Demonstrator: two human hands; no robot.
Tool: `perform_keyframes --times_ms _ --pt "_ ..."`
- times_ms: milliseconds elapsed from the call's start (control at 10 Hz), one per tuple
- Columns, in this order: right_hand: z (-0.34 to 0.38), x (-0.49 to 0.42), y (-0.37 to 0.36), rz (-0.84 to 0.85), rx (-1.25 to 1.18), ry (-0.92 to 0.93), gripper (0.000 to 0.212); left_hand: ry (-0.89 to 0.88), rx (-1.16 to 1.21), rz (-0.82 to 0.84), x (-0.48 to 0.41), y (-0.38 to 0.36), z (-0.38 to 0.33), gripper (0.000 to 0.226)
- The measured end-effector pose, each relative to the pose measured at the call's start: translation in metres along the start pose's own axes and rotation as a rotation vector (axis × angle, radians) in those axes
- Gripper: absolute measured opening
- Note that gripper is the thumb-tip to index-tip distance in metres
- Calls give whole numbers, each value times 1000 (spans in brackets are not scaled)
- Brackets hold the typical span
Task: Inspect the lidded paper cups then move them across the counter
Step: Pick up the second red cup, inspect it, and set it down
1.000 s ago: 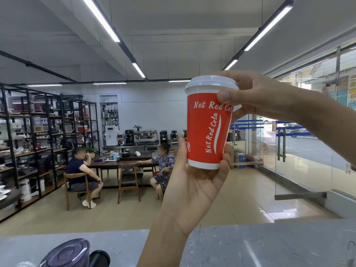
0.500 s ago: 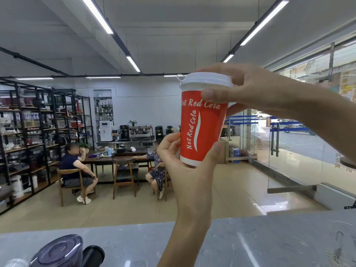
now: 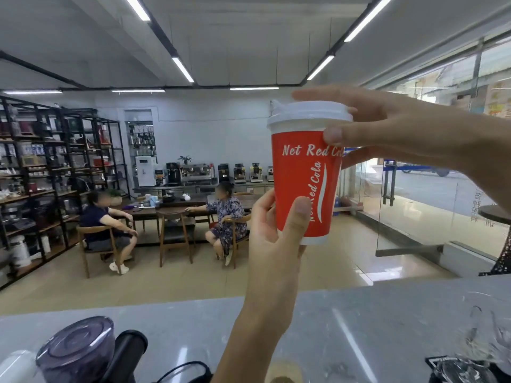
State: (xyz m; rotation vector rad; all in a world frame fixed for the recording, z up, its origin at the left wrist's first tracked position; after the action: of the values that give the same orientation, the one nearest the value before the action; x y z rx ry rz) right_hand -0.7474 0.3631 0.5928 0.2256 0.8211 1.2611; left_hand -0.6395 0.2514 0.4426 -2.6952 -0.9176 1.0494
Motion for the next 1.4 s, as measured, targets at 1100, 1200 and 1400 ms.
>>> perform_keyframes --times_ms 1100,1200,1400 --pt "-366 337 -294 -342 98 -780 87 946 -581 318 323 34 369 51" --pt "-369 338 -296 -375 126 -776 87 954 -553 372 317 35 362 52" --pt "-349 334 -291 -203 199 -996 114 955 -719 574 316 67 315 54"
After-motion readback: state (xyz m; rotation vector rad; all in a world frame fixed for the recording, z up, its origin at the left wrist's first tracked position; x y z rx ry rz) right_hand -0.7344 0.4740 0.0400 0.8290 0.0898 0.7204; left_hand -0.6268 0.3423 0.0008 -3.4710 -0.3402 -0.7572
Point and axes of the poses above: each hand's wrist, its own x-axis away from the middle knuckle, its own y-axis out of the back of the hand, z = x × y, the point moved 2 cm from there along -x, towards the middle knuckle, and after that the axes turned 8 degrees about -x, right-handed, at the moved point
